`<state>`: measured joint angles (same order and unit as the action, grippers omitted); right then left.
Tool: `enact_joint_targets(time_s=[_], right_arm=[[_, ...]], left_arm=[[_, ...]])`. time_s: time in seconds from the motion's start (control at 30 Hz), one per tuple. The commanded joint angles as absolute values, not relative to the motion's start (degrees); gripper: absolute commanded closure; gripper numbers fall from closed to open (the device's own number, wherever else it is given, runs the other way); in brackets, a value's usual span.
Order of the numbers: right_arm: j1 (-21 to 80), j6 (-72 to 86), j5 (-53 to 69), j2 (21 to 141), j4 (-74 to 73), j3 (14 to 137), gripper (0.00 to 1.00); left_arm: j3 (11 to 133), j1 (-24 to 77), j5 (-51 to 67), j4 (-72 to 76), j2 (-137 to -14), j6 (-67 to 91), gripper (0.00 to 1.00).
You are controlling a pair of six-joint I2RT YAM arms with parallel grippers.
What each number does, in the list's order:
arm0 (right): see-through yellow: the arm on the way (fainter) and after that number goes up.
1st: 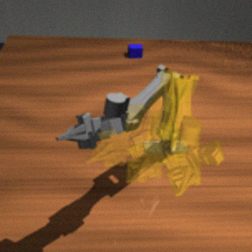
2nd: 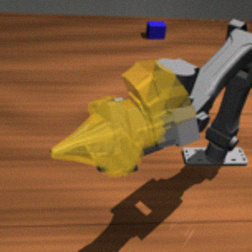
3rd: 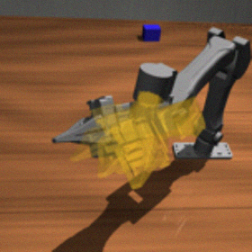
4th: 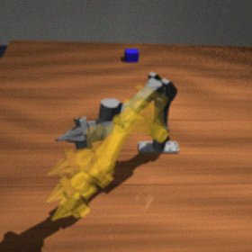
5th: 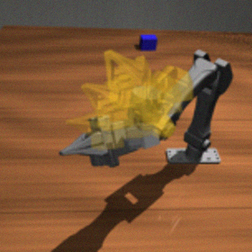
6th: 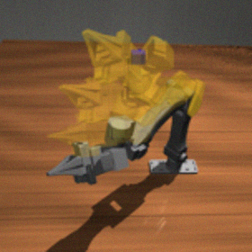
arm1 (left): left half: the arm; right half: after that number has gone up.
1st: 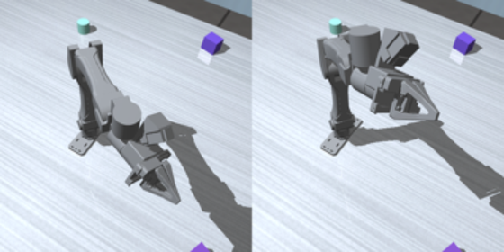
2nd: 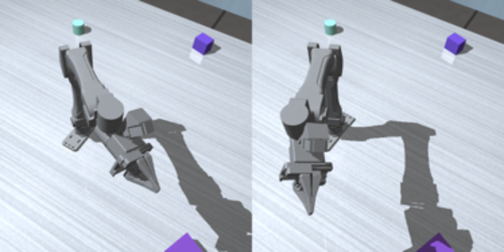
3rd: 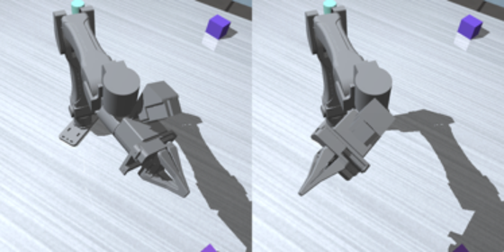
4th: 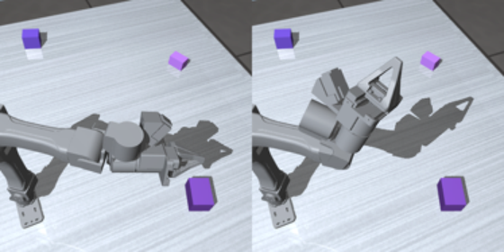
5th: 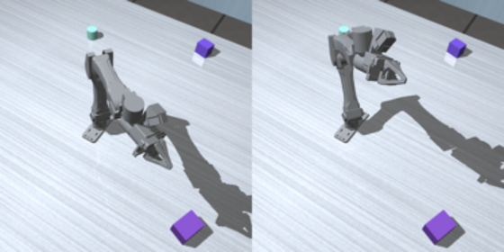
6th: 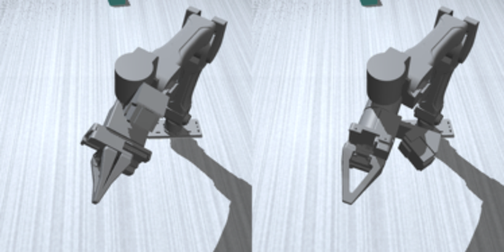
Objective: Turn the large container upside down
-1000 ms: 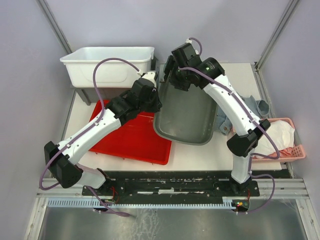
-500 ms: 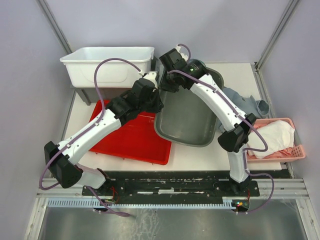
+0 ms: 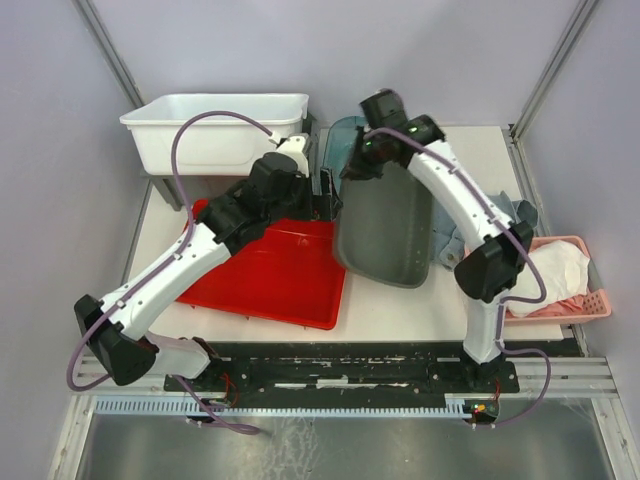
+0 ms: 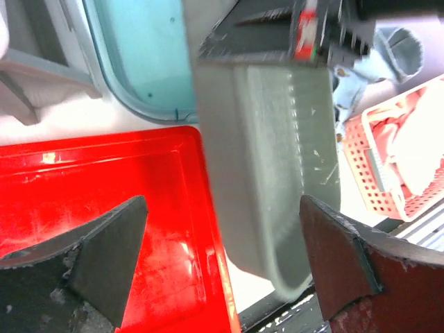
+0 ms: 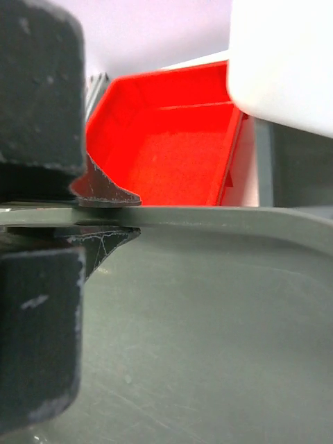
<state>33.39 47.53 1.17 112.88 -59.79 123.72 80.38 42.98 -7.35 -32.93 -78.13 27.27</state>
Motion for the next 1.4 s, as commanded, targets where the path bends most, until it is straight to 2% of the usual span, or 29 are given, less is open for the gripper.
enact_joint_targets(time_s=[0.0,0.13,0.27,0.37,0.47,0.53,0.63,0.73,0.9,1.0,1.13,1.27,1.37], right_arm=[[20.63,41.97,19.66,106.52,-53.30,124.24,0.98],[13.36,41.70,31.89,107.12,-52.98,129.40,0.98],[6.95,45.30,38.73,107.42,-47.74,132.42,0.98],[2.36,49.99,42.94,108.05,-37.38,131.12,0.98],[-1.30,57.54,44.90,109.85,-18.49,125.64,0.98],[-3.89,63.49,44.10,113.81,-5.42,124.35,0.98],[-6.19,66.72,41.98,120.08,5.03,126.95,0.98],[-9.36,77.08,40.18,126.69,19.45,130.27,0.98],[-12.46,79.71,38.55,136.96,19.68,142.42,0.98],[-14.35,79.05,36.85,136.83,22.47,138.17,0.98],[-16.40,82.10,33.11,134.86,33.12,129.03,0.98],[-16.51,83.09,30.39,135.33,36.35,128.14,0.98],[-15.63,79.93,23.67,132.94,41.67,121.36,0.98]], left_arm=[[83.76,42.91,-5.08,-32.42,-73.10,25.63,0.03],[83.68,42.70,-2.32,-34.26,-72.38,26.34,0.03],[83.52,42.59,-1.46,-33.90,-72.66,27.77,0.03],[83.14,42.56,-1.32,-32.70,-72.64,28.65,0.03],[82.84,42.63,-1.08,-31.65,-72.66,29.29,0.03],[82.42,42.58,-0.81,-31.01,-72.77,29.60,0.03],[81.96,42.63,-0.53,-30.58,-73.02,29.85,0.03],[81.59,42.60,-0.43,-30.42,-73.44,30.25,0.03],[80.79,42.63,-0.82,-29.60,-73.98,31.49,0.03],[81.10,42.60,-1.27,-29.40,-74.50,32.19,0.04],[81.47,42.63,-2.03,-29.05,-75.09,32.81,0.04],[82.24,42.60,-2.13,-28.71,-76.24,33.13,0.04],[82.20,42.63,-2.24,-28.17,-76.99,33.35,0.04]])
